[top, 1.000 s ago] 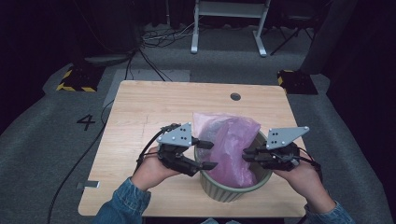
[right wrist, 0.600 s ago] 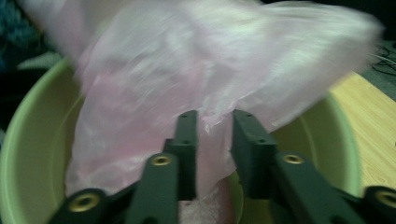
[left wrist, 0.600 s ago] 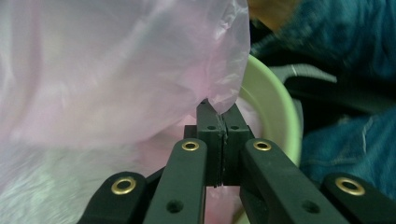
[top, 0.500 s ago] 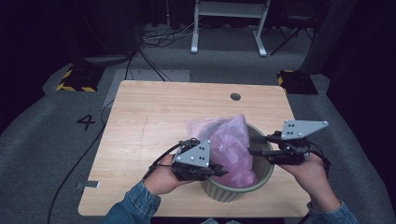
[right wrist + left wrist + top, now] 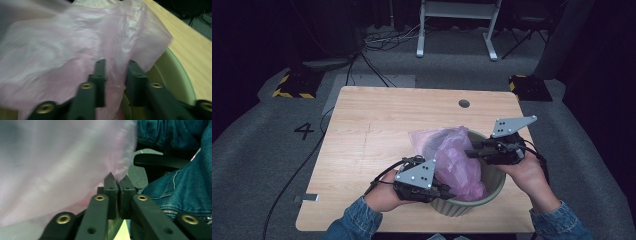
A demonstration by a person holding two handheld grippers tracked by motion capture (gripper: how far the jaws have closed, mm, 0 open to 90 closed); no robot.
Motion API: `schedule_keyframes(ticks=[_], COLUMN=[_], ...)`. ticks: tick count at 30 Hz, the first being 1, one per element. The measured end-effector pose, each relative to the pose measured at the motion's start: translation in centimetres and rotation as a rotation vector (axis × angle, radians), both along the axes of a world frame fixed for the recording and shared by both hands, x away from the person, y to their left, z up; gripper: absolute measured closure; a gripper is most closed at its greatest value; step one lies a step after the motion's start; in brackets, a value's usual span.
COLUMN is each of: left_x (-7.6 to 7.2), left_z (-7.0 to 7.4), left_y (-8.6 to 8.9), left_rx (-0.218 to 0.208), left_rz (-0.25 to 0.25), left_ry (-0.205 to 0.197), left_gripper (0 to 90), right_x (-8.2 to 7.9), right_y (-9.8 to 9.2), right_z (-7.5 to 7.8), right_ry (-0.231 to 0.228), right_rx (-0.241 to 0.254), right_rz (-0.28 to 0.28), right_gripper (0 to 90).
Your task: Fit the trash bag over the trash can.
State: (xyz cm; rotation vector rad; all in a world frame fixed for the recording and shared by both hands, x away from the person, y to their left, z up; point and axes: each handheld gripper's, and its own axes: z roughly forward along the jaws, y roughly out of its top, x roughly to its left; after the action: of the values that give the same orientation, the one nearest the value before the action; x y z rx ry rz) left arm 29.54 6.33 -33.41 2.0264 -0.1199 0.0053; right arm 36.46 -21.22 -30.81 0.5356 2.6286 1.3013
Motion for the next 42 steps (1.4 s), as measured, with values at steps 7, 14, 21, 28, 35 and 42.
schedule_keyframes(ticks=[7, 14, 21, 28, 35, 42], left_x=[1.5, 3.9, 5.6, 6.6, 6.5, 4.6], left_z=[0.1, 1.5, 3.5, 5.4, 3.0, 2.0], left_y=[4.0, 7.1, 6.9, 4.5, 1.9, 0.2], left_rx=[-0.08, -0.179, -0.204, -0.217, -0.143, -0.089], left_rz=[0.081, 0.212, 0.262, 0.215, 0.145, 0.025], left_ry=[0.039, 0.049, 0.013, -0.014, 0.044, 0.045], left_gripper=[55.1, 48.4, 46.3, 45.3, 48.3, 63.5], right_x=[-2.0, -3.7, -4.1, -4.4, -4.4, -4.2], right_y=[-0.5, -1.5, -1.9, -1.7, -1.7, -1.2], right_z=[0.7, 1.3, 1.6, 1.6, 1.6, 1.8], right_ry=[-0.133, -0.234, -0.257, -0.257, -0.256, -0.249], right_rx=[0.039, 0.07, 0.087, 0.088, 0.111, 0.141], right_rz=[0.041, 0.099, 0.111, 0.11, 0.102, 0.086], right_gripper=[84.7, 84.8, 83.9, 82.7, 80.1, 65.9])
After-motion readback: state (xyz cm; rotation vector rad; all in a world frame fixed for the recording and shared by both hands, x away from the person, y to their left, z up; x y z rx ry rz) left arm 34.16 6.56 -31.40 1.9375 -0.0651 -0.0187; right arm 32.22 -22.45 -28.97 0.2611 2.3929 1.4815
